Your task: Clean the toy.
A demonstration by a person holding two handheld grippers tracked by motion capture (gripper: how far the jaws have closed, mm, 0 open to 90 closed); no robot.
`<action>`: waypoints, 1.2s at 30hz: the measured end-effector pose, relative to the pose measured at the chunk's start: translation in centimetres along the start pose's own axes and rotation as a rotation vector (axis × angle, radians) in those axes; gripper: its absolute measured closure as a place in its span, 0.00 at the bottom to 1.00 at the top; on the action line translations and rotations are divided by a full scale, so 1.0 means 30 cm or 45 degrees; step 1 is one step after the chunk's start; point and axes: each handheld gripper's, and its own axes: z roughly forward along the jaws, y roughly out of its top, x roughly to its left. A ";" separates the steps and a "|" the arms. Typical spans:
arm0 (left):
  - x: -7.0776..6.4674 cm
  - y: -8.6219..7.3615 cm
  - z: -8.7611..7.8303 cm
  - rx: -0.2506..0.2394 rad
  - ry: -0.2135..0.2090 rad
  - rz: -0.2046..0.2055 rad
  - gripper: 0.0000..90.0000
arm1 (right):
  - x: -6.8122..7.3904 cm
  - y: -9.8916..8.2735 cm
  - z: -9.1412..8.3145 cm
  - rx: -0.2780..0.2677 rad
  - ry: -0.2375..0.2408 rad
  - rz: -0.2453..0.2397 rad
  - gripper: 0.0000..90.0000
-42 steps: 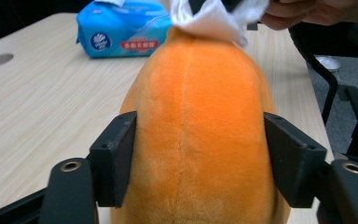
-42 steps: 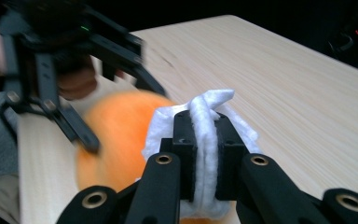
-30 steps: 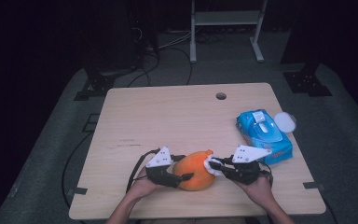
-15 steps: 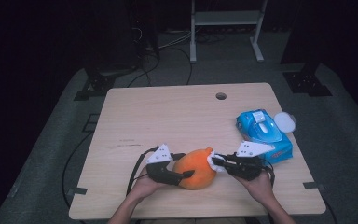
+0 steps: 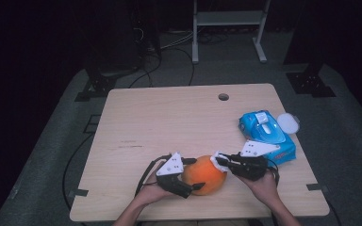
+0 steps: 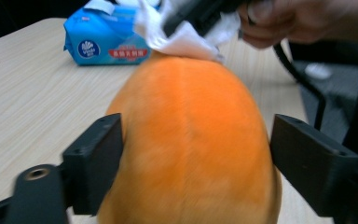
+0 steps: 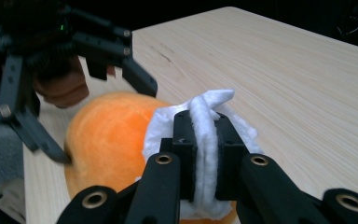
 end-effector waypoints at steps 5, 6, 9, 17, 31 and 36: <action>0.003 -0.008 0.019 0.036 0.019 -0.026 0.21 | 0.017 0.012 0.006 -0.012 0.022 0.016 0.90; -0.005 -0.003 0.016 0.023 0.034 0.017 0.28 | 0.030 0.021 0.010 -0.020 0.028 -0.004 0.90; -0.033 0.026 0.009 -0.048 0.092 0.114 0.42 | 0.058 0.054 0.010 -0.055 0.040 -0.047 0.90; -0.038 0.007 0.005 -0.010 0.065 0.177 0.39 | -0.021 0.002 -0.001 -0.001 -0.019 0.027 0.90; -0.045 0.031 0.011 -0.018 0.100 0.173 0.38 | 0.009 0.028 -0.006 -0.028 0.008 0.022 0.90; -0.052 0.032 0.015 -0.003 0.091 0.187 0.40 | 0.073 0.062 0.016 -0.039 0.063 -0.069 0.90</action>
